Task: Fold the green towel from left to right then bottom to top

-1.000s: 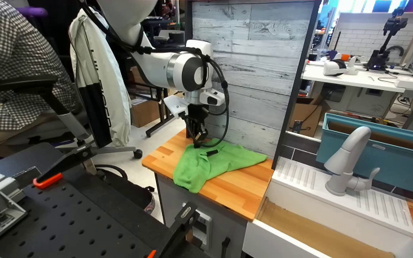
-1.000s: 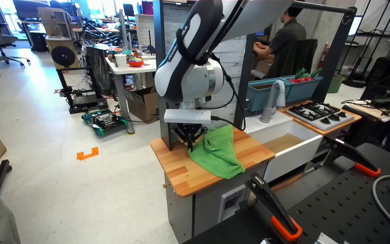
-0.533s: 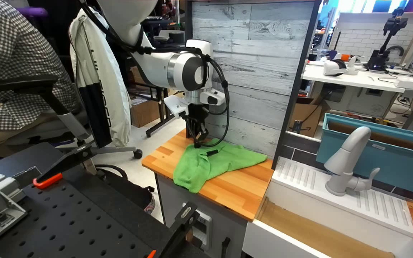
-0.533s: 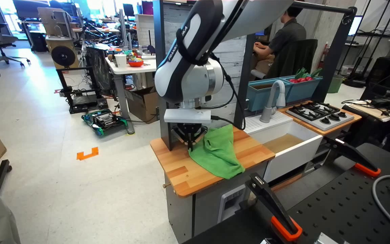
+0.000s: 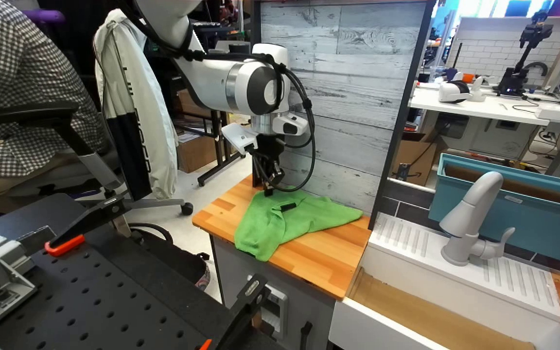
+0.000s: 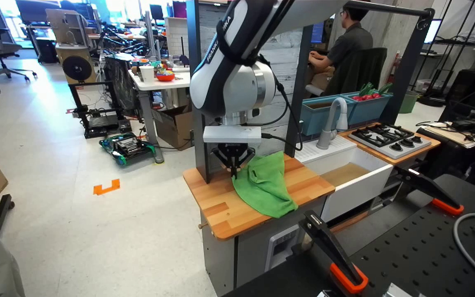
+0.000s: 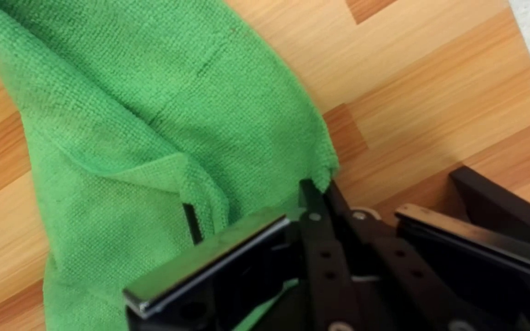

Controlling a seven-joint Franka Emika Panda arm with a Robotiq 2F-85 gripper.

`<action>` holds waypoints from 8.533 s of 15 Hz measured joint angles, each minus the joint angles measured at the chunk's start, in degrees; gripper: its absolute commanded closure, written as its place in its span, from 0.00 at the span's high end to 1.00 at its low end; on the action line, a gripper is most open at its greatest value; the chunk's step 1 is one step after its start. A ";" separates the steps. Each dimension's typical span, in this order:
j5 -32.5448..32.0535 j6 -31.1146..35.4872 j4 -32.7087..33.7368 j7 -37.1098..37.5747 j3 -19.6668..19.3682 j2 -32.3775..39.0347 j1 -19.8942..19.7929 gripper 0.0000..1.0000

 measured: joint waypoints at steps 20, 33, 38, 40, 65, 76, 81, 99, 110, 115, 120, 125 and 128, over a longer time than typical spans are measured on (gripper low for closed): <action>1.29 13.61 -30.02 -3.90 -0.76 -15.66 -7.60 0.01; 1.51 13.74 -29.93 -7.40 -0.80 -13.89 -10.50 0.29; 1.50 13.44 -27.81 -9.32 -0.76 -12.31 -10.49 0.58; 1.50 13.38 -27.06 -9.71 -0.75 -11.79 -10.48 0.73; -11.02 5.61 -27.72 -20.54 -0.70 -17.72 -4.71 1.00; -19.26 7.32 -28.83 -25.29 0.52 -16.09 1.87 1.00; -20.52 10.11 -30.58 -27.62 1.07 -14.77 2.20 1.00; -21.63 10.06 -30.89 -31.96 1.25 -11.76 2.35 0.12; -21.63 6.38 -28.54 -32.80 1.17 -11.64 1.55 0.01; -21.63 5.55 -27.42 -32.92 1.17 -12.25 1.35 0.01; -21.63 5.55 -27.66 -32.67 0.81 -15.50 1.34 0.01; -21.58 5.55 -28.77 -31.53 0.02 -19.71 0.18 0.01; -21.37 5.55 -29.66 -31.01 -0.14 -22.17 -2.07 0.01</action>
